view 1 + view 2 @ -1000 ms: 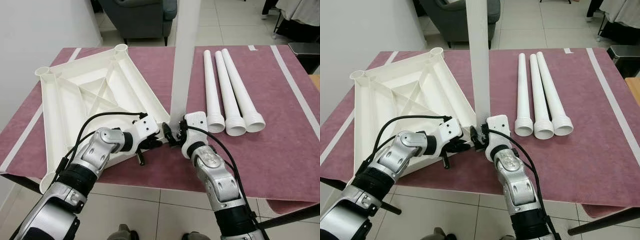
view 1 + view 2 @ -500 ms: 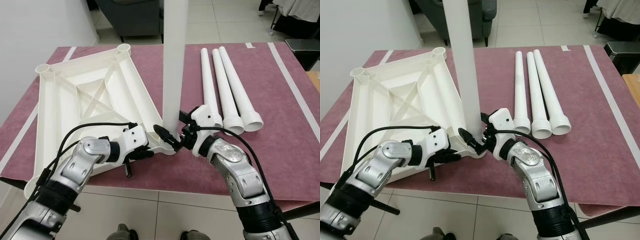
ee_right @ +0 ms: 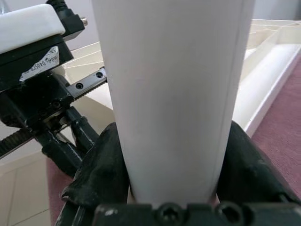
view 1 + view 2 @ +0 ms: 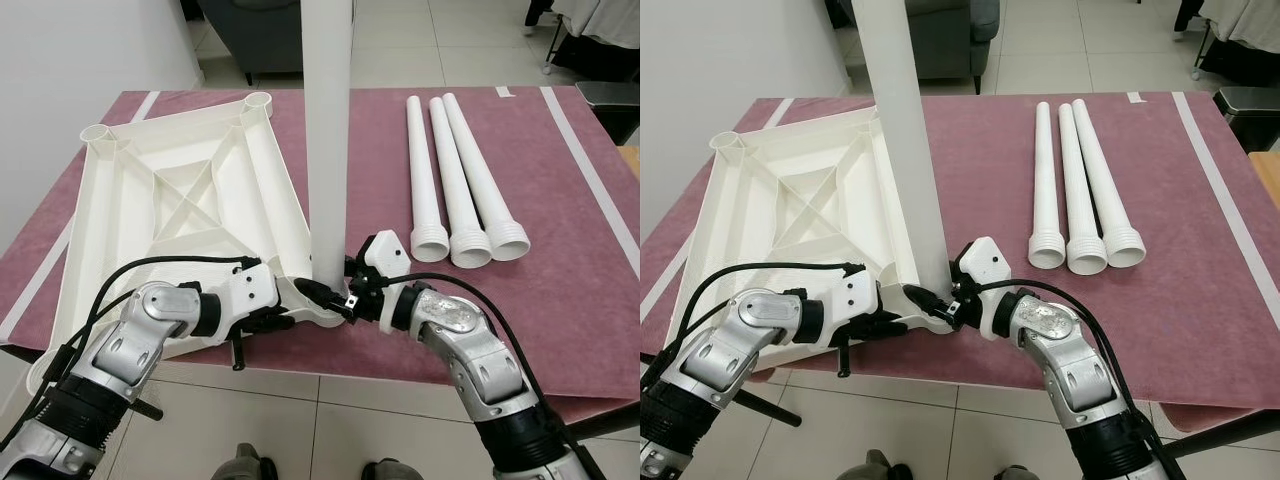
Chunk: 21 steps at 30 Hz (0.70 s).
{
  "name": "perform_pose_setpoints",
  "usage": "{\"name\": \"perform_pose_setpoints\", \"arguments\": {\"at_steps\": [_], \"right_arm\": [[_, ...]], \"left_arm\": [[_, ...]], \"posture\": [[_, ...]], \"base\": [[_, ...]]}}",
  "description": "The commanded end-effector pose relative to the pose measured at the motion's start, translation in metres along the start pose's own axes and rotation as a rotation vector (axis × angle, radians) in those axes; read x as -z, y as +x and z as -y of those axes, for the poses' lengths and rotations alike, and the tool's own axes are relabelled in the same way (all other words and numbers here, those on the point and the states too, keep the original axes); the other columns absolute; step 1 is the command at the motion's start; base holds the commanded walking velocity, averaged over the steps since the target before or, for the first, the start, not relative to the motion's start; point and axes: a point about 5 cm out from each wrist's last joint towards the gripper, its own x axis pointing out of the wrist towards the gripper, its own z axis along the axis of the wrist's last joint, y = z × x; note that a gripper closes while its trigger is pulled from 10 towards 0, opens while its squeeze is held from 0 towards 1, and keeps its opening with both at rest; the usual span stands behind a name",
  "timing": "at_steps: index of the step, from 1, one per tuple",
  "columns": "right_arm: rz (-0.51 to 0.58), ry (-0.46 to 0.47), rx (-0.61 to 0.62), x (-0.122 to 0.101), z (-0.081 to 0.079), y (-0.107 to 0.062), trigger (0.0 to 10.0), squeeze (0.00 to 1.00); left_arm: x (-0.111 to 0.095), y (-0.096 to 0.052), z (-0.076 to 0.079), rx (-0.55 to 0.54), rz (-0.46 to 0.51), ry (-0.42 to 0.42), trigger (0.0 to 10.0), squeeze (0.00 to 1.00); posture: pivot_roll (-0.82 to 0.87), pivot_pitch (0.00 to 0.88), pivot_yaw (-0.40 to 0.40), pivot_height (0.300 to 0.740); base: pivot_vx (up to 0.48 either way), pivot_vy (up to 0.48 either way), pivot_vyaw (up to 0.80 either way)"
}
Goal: Building children table
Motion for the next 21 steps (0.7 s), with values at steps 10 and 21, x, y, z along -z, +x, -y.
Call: {"name": "perform_pose_setpoints", "arguments": {"at_steps": [10,21], "right_arm": [[-0.227,0.103,0.413,0.040,0.010,0.004,0.0,0.00],[-0.260,0.244,0.872,0.048,0.022,0.000,0.0,0.00]], "left_arm": [[-0.021,0.012,-0.018,-0.103,0.059,0.010,10.0,0.00],[-0.028,0.041,-0.050,-0.276,0.017,-0.053,10.0,0.00]], "posture": [[-0.04,0.090,0.119,0.740],[-0.04,0.092,0.122,0.740]], "base": [[0.000,0.000,0.00],[0.000,0.000,0.00]]}}
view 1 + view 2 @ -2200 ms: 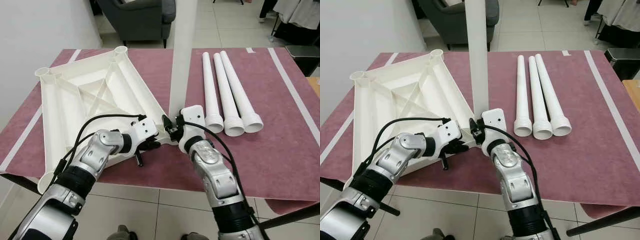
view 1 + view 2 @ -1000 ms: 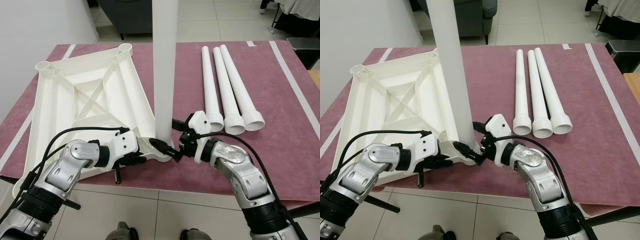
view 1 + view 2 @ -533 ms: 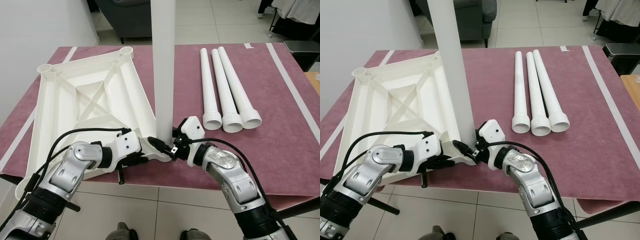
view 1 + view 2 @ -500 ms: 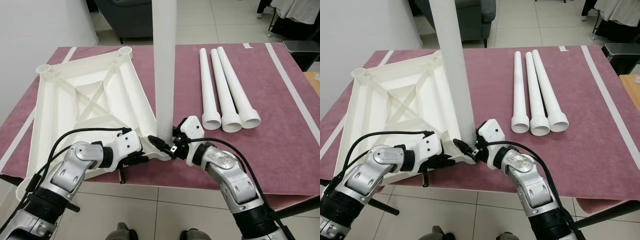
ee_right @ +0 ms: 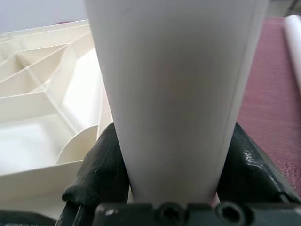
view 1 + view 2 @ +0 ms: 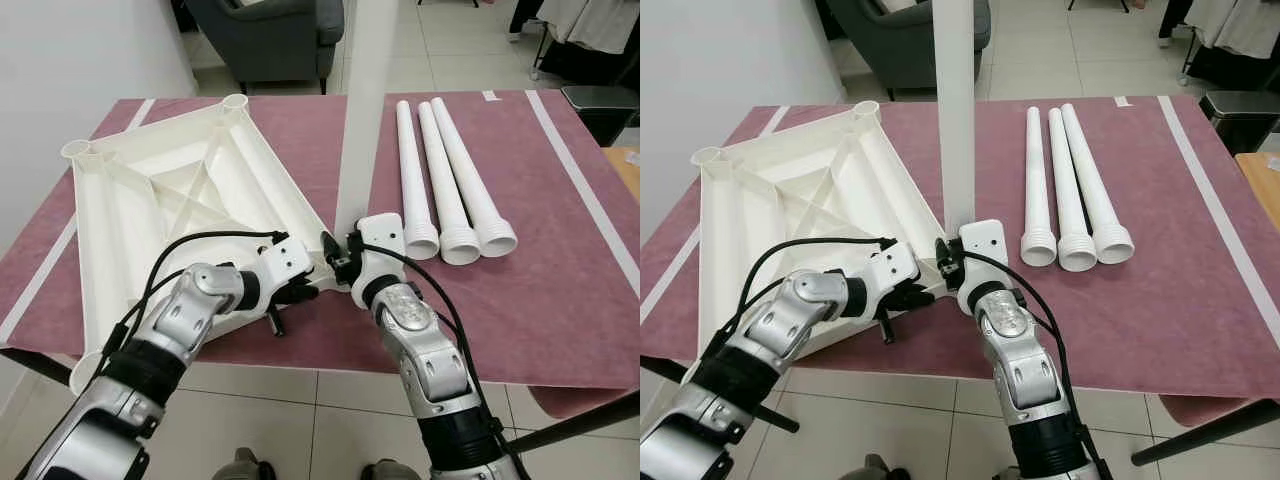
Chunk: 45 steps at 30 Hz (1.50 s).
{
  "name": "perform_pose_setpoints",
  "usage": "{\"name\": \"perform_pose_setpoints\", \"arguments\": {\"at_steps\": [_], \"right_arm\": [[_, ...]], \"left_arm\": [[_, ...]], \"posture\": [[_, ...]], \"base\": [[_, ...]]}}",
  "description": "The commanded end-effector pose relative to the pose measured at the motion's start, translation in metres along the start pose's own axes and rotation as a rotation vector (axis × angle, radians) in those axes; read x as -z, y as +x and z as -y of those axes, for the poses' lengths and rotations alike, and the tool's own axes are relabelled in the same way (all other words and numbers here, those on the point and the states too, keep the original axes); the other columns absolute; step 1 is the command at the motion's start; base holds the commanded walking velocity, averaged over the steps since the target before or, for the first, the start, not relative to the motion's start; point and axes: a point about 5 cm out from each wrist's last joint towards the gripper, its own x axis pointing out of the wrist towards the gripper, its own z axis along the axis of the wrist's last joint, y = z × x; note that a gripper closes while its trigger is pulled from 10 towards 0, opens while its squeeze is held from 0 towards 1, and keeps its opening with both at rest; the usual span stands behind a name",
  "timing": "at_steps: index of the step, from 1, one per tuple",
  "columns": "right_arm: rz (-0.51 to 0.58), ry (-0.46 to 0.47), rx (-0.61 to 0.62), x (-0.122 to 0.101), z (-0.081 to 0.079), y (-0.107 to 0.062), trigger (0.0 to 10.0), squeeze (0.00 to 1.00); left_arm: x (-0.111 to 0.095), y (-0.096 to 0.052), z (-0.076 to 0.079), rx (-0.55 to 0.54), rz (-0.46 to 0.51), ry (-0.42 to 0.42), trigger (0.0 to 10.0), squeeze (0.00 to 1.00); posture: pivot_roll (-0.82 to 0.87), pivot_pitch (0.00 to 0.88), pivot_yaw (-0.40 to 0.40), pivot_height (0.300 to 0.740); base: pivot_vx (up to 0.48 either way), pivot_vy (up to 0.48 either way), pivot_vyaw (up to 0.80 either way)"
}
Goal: Building children table
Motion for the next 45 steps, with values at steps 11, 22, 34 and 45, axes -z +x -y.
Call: {"name": "perform_pose_setpoints", "arguments": {"at_steps": [11,22,34,45], "right_arm": [[-0.089,0.017,0.029,0.027,0.006,-0.007,10.0,1.00],[0.192,-0.040,-0.296,-0.030,0.018,-0.010,10.0,0.00],[0.140,-0.138,-0.678,-0.024,0.005,-0.028,10.0,0.00],[0.097,-0.157,-0.726,-0.012,-0.001,-0.027,0.0,0.00]], "left_arm": [[-0.007,-0.001,-0.017,-0.160,0.005,0.017,10.0,0.00],[-0.001,-0.020,-0.002,-0.021,0.031,0.069,10.0,0.00],[-0.001,-0.057,0.017,0.138,0.056,0.157,10.0,0.00],[0.003,-0.067,0.024,0.161,0.042,0.171,10.0,0.00]], "posture": [[-0.06,0.098,0.128,0.740],[-0.05,0.097,0.130,0.740],[-0.03,0.094,0.126,0.740],[-0.03,0.088,0.125,0.740]], "base": [[0.000,0.000,0.00],[0.000,0.000,0.00],[0.000,0.000,0.00],[0.000,0.000,0.00]]}}
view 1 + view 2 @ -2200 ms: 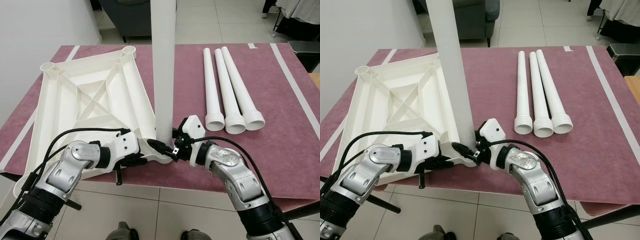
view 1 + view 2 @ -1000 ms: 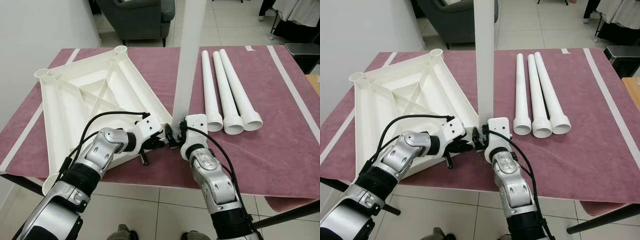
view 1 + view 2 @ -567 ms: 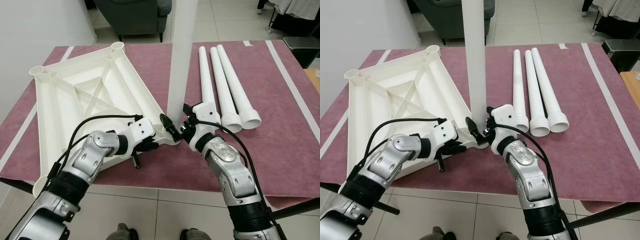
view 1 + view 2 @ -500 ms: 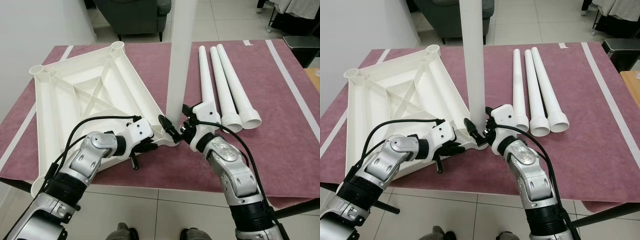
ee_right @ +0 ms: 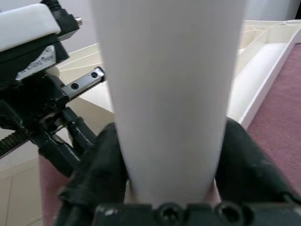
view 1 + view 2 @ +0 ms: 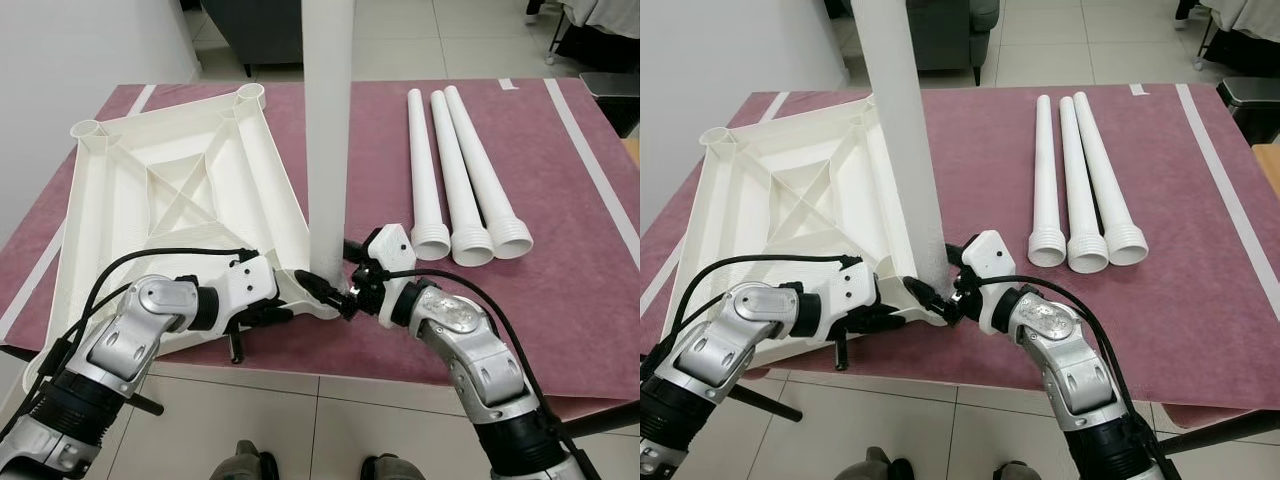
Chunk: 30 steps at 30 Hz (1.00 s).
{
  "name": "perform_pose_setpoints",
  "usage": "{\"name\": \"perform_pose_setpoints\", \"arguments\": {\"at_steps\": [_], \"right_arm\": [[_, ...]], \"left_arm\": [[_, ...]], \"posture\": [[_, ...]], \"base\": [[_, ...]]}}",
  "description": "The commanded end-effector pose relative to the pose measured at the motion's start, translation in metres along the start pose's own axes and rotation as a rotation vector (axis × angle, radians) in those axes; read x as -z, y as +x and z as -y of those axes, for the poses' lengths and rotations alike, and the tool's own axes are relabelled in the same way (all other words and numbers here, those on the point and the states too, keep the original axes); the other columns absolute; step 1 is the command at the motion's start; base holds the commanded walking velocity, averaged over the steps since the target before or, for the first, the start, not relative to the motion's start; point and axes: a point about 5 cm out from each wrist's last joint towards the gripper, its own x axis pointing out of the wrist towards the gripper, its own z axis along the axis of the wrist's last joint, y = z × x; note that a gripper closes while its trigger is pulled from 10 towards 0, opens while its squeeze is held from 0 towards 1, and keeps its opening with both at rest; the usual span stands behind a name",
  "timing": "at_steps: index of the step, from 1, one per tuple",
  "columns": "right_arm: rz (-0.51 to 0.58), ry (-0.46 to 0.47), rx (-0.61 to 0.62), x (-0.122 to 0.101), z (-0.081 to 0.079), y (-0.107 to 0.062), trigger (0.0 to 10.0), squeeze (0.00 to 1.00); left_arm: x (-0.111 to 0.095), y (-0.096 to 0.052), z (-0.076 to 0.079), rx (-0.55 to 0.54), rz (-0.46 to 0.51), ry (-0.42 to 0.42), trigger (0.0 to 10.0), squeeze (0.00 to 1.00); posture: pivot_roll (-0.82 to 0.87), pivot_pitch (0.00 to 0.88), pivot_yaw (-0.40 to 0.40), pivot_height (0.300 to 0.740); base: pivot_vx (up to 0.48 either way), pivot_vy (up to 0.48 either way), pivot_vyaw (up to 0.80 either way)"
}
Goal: Building children table
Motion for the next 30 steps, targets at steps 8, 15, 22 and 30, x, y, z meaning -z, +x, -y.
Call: {"name": "perform_pose_setpoints", "arguments": {"at_steps": [8,15,22,30], "right_arm": [[-0.127,0.028,0.145,0.026,0.002,0.003,0.0,0.00],[-0.194,0.052,0.377,0.038,0.013,0.005,0.0,0.00],[-0.279,0.123,0.701,0.051,0.026,0.002,0.0,0.00],[-0.275,0.158,0.817,0.052,0.018,0.008,4.4,0.00]], "left_arm": [[-0.012,0.011,-0.006,-0.046,0.045,0.033,10.0,0.00],[-0.023,0.023,-0.021,-0.134,0.078,-0.004,10.0,0.00],[-0.037,0.043,-0.044,-0.216,0.097,-0.037,10.0,0.00],[-0.047,0.064,-0.060,-0.280,0.087,-0.079,10.0,0.00]], "posture": [[-0.04,0.087,0.121,0.740],[-0.04,0.089,0.122,0.740],[-0.04,0.098,0.128,0.740],[-0.05,0.105,0.143,0.740]], "base": [[0.000,0.000,0.00],[0.000,0.000,0.00],[0.000,0.000,0.00],[0.000,0.000,0.00]]}}
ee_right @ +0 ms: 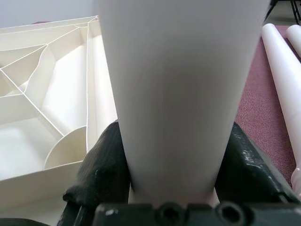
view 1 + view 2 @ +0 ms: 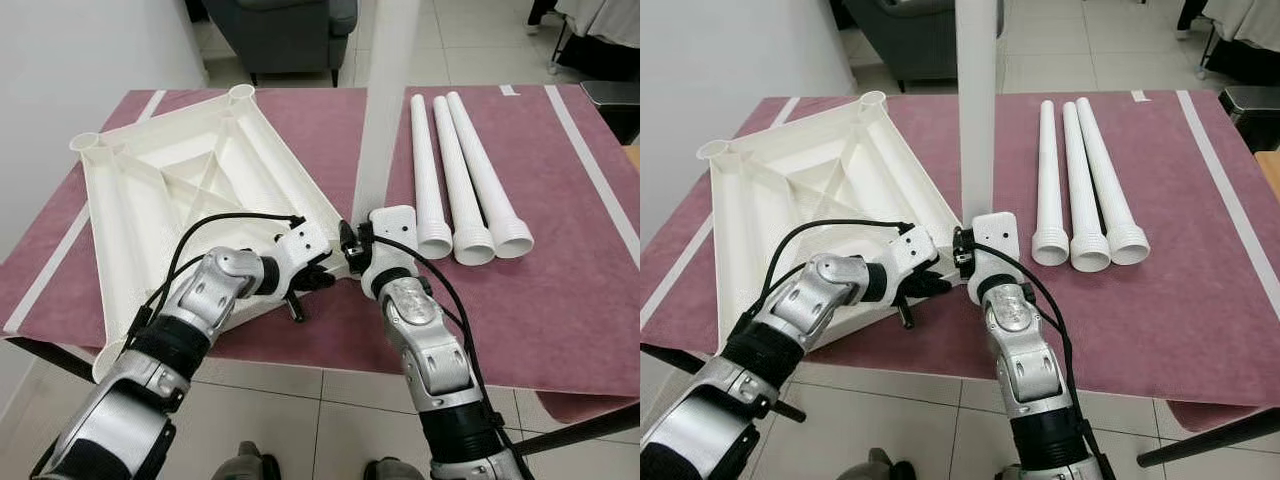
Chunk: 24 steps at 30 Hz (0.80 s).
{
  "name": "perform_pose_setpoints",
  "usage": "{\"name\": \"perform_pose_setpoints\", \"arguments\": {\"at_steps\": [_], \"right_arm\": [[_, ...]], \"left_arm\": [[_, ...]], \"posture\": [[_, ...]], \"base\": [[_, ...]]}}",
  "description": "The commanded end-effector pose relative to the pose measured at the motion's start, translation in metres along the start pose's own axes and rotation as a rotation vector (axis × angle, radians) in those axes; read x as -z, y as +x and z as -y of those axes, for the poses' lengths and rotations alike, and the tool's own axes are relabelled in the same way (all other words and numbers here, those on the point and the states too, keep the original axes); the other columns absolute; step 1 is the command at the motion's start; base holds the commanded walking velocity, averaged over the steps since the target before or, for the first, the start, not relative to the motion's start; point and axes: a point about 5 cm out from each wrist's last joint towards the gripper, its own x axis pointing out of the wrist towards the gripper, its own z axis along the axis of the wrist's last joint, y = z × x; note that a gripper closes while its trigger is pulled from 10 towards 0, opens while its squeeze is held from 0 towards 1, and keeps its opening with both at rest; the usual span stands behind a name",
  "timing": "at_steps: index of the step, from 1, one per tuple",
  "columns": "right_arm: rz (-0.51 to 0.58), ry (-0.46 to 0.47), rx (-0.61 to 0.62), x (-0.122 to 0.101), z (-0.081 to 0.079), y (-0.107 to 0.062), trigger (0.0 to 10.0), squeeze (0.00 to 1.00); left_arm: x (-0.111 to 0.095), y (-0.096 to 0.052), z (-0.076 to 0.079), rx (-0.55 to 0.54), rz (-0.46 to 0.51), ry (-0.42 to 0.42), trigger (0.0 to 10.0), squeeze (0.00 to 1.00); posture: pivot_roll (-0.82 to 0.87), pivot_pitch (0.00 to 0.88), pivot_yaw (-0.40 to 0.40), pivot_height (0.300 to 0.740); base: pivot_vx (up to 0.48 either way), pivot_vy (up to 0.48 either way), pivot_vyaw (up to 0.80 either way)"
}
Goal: Building children table
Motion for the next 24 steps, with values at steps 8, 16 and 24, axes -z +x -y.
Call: {"name": "perform_pose_setpoints", "arguments": {"at_steps": [8,16,24], "right_arm": [[-0.031,0.044,-0.131,0.013,0.000,-0.004,10.0,0.00],[0.145,-0.002,-0.353,-0.022,0.014,-0.007,10.0,0.00],[0.185,-0.049,-0.640,-0.032,0.017,-0.020,10.0,0.00]], "left_arm": [[-0.017,-0.010,-0.010,-0.102,0.070,0.082,10.0,0.00],[-0.007,-0.035,0.004,0.042,0.069,0.144,10.0,0.00],[0.002,-0.069,0.018,0.159,0.046,0.214,10.0,0.00]], "posture": [[-0.05,0.109,0.143,0.740],[-0.04,0.110,0.141,0.740],[-0.03,0.108,0.137,0.740]], "base": [[0.000,0.000,0.00],[0.000,0.000,0.00],[0.000,0.000,0.00]]}}
